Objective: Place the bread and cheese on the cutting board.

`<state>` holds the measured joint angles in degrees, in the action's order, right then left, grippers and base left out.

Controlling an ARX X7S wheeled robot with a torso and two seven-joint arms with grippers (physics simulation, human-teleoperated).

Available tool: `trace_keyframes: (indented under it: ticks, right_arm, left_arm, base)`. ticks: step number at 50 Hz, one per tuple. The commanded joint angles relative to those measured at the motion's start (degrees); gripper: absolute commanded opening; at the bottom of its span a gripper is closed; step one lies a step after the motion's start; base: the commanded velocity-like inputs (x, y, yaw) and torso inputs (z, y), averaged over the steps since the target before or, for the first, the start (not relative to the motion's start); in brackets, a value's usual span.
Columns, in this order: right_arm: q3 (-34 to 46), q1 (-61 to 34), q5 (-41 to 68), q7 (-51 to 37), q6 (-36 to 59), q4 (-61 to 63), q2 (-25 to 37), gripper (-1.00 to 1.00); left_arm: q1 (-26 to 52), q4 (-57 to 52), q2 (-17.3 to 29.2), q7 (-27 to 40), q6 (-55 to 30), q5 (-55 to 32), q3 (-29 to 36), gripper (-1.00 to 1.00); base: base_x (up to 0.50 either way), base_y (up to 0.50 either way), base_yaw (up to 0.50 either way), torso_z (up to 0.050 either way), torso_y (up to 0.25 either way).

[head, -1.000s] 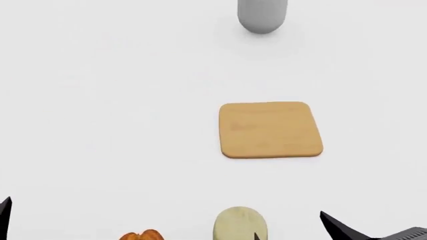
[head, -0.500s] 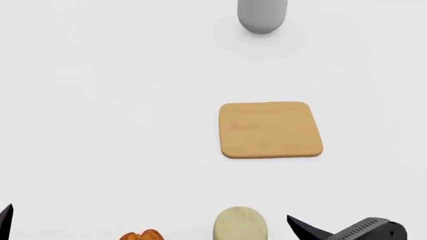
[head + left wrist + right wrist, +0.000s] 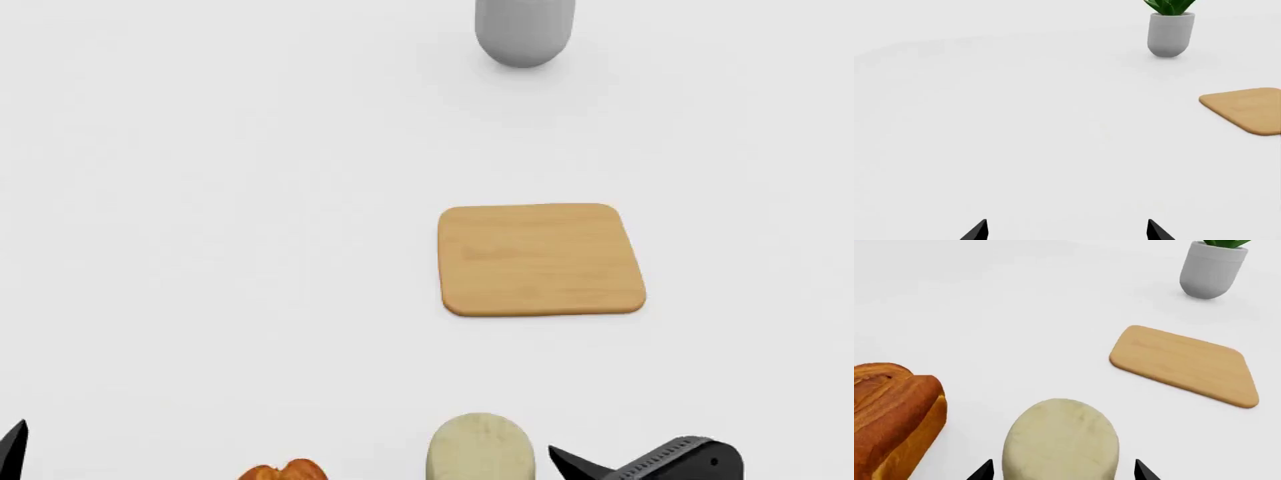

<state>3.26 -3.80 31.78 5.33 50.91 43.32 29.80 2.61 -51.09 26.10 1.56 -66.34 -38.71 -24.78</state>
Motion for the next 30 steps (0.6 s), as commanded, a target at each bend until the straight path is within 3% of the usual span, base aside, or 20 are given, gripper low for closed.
trace_keyframes:
  ticks: [1,24,25,30]
  right_arm:
    - [2.91,-0.33,-5.64,1.4,-2.33,-3.21,-1.13,1.0]
    - [4.9,-1.13,-6.7,2.04,-5.22,-7.99,-2.19,1.0]
    - [4.82,-0.92,-6.89,1.93,-5.59,-7.8,-2.12,-1.0]
    - [3.16,-0.74,-5.68,1.43,-4.8,-5.77,-1.81,-1.0]
  left_arm:
    - [-1.33,-0.23,-0.92,-1.03,1.27,1.5,-1.2,1.0]
    - [-4.09,1.24,-1.19,-1.19,5.01,3.24,1.04,1.0]
    - [-4.01,1.3,-1.12,-1.19,5.01,3.21,1.05,1.0]
    - [-3.35,0.89,-0.7,-0.84,4.14,2.52,0.53,1.0]
  base:
    - [0.0,0.0,0.0,0.0,0.0]
    - [0.0,0.0,0.0,0.0,0.0]
    - [0.0,0.0,0.0,0.0,0.0]
    - [0.0,0.0,0.0,0.0,0.0]
